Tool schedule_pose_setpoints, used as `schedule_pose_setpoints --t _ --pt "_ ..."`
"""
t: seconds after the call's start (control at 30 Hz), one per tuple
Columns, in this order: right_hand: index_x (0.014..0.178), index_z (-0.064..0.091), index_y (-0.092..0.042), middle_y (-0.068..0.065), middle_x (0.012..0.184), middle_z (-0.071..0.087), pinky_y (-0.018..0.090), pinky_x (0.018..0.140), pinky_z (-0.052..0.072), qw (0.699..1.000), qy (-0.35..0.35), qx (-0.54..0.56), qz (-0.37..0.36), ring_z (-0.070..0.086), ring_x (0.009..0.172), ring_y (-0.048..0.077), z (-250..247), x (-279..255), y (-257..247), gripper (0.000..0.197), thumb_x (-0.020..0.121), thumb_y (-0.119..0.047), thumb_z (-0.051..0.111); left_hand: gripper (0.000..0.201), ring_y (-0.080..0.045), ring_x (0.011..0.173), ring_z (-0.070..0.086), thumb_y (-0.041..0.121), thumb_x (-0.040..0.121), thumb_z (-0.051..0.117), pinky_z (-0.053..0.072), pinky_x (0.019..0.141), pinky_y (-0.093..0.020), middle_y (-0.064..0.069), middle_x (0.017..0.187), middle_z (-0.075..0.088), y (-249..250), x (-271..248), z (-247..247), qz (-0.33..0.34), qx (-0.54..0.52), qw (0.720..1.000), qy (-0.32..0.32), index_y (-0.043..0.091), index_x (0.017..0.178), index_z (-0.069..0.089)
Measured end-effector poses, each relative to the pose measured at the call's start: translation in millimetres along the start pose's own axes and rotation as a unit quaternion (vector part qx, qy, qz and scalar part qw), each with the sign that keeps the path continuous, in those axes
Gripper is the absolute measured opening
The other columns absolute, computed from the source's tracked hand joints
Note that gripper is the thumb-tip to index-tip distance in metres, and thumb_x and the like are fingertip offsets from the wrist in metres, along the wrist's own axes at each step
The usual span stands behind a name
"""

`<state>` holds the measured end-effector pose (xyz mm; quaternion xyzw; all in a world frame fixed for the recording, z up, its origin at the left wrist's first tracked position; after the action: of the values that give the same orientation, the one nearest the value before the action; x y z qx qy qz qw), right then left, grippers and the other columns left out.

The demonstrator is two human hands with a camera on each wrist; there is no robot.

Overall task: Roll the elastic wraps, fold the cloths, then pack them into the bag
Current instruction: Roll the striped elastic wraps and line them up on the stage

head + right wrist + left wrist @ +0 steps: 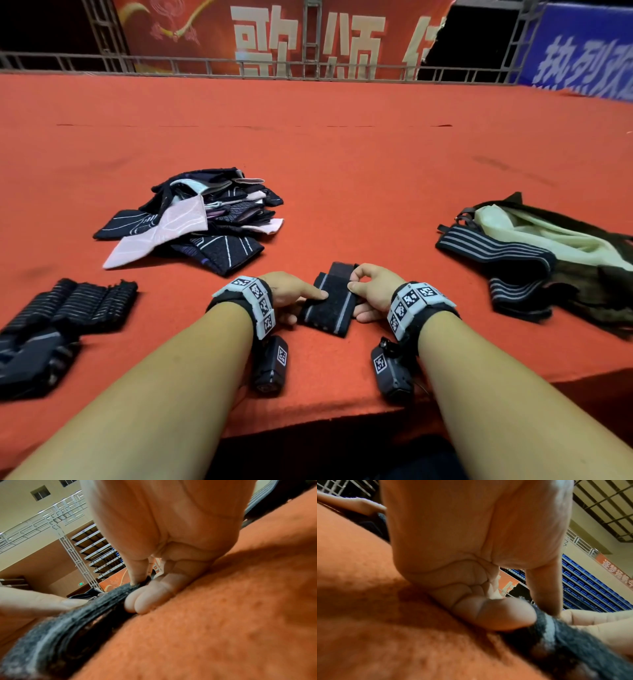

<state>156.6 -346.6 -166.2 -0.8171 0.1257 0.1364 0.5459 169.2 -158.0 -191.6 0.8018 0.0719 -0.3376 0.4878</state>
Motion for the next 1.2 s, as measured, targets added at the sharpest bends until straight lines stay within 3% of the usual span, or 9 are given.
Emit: schedule_pose_setpoints --t 0.13,0.27,0.4,0.5,0.73,0.93,1.0,1.1,1.2 --pt "0.093 0.055 -0.018 0.013 0.074 0.062 0.035 0.050 0.058 0.999 0.017 -0.027 -0.006 0.065 0.050 0.021 2 3 -2 0.010 0.102 -0.018 0.053 0.033 -0.018 0.070 0.051 0.030 0.071 0.087 0.042 0.048 -0.024 -0.003 0.078 0.062 -5 2 3 -0.013 0.003 0.999 -0.042 0.015 0.092 0.066" --pt "0.095 0.055 -0.017 0.012 0.070 0.062 0.039 0.054 0.058 0.999 0.029 -0.039 0.001 0.065 0.050 0.023 3 5 -2 0.008 0.102 -0.019 0.051 0.027 -0.015 0.049 0.045 0.029 0.082 0.082 0.038 0.047 -0.023 -0.004 0.067 0.055 -2 6 -3 -0.008 0.037 0.999 -0.004 0.013 0.085 0.061" --pt "0.098 0.055 -0.021 0.012 0.069 0.064 0.037 0.055 0.059 0.998 0.034 -0.050 0.013 0.066 0.054 0.026 3 5 -2 0.005 0.102 -0.019 0.052 0.040 -0.017 0.047 0.045 0.038 0.072 0.086 0.037 0.050 -0.024 -0.005 0.064 0.055 -3 12 -6 -0.018 0.072 0.997 0.011 0.014 0.092 0.062" --pt "0.101 0.055 -0.020 0.011 0.070 0.063 0.037 0.054 0.059 0.998 0.030 -0.044 0.016 0.066 0.053 0.025 3 4 -1 0.004 0.102 -0.018 0.052 0.043 -0.019 0.045 0.047 0.043 0.064 0.089 0.039 0.052 -0.026 -0.006 0.061 0.057 3 12 -11 -0.015 0.100 0.994 0.041 0.016 0.084 0.062" --pt "0.103 0.053 -0.013 0.014 0.078 0.062 0.032 0.047 0.055 0.999 0.040 -0.029 0.022 0.066 0.051 0.024 0 2 1 0.004 0.101 -0.016 0.053 0.040 -0.017 0.032 0.046 0.044 0.077 0.085 0.038 0.040 -0.017 -0.003 0.048 0.054 20 -3 -20 0.011 0.158 0.979 0.125 0.013 0.077 0.060" --pt "0.103 0.055 -0.010 0.014 0.074 0.062 0.034 0.049 0.057 0.998 0.041 -0.019 0.035 0.067 0.053 0.026 -3 2 1 0.005 0.100 -0.014 0.055 0.045 -0.024 0.057 0.063 0.049 0.076 0.084 0.055 0.052 -0.030 -0.009 0.075 0.067 33 -8 -17 0.031 0.211 0.969 0.127 0.009 0.085 0.065" --pt "0.104 0.056 -0.009 0.015 0.074 0.063 0.032 0.046 0.055 0.998 0.037 -0.016 0.038 0.067 0.050 0.025 -3 3 1 0.006 0.100 -0.013 0.056 0.044 -0.023 0.073 0.066 0.053 0.076 0.082 0.050 0.060 -0.029 -0.006 0.084 0.070 49 -13 -17 0.081 0.307 0.938 0.140 0.014 0.087 0.063" --pt "0.104 0.056 -0.007 0.017 0.076 0.063 0.031 0.043 0.054 0.998 0.036 -0.017 0.041 0.066 0.049 0.025 -2 4 0 0.006 0.099 -0.012 0.058 0.033 -0.019 0.083 0.065 0.036 0.077 0.084 0.047 0.067 -0.028 0.004 0.089 0.068 74 -29 -12 0.194 0.365 0.900 0.135 0.024 0.096 0.059" --pt "0.104 0.057 -0.007 0.016 0.074 0.062 0.031 0.043 0.054 0.998 0.049 -0.017 0.046 0.065 0.048 0.025 -3 4 0 0.007 0.098 -0.011 0.059 0.020 -0.017 0.085 0.068 0.023 0.080 0.081 0.049 0.071 -0.021 0.007 0.094 0.070 76 -40 3 0.242 0.378 0.892 0.050 0.031 0.094 0.068"
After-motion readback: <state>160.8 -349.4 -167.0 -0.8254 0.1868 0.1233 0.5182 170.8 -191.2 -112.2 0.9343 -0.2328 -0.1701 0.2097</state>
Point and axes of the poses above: each hand's wrist, its own x-axis towards the middle knuckle, its own z-axis out of the palm, y = z × x, the point moved 10 cm from there along x, towards the middle knuckle
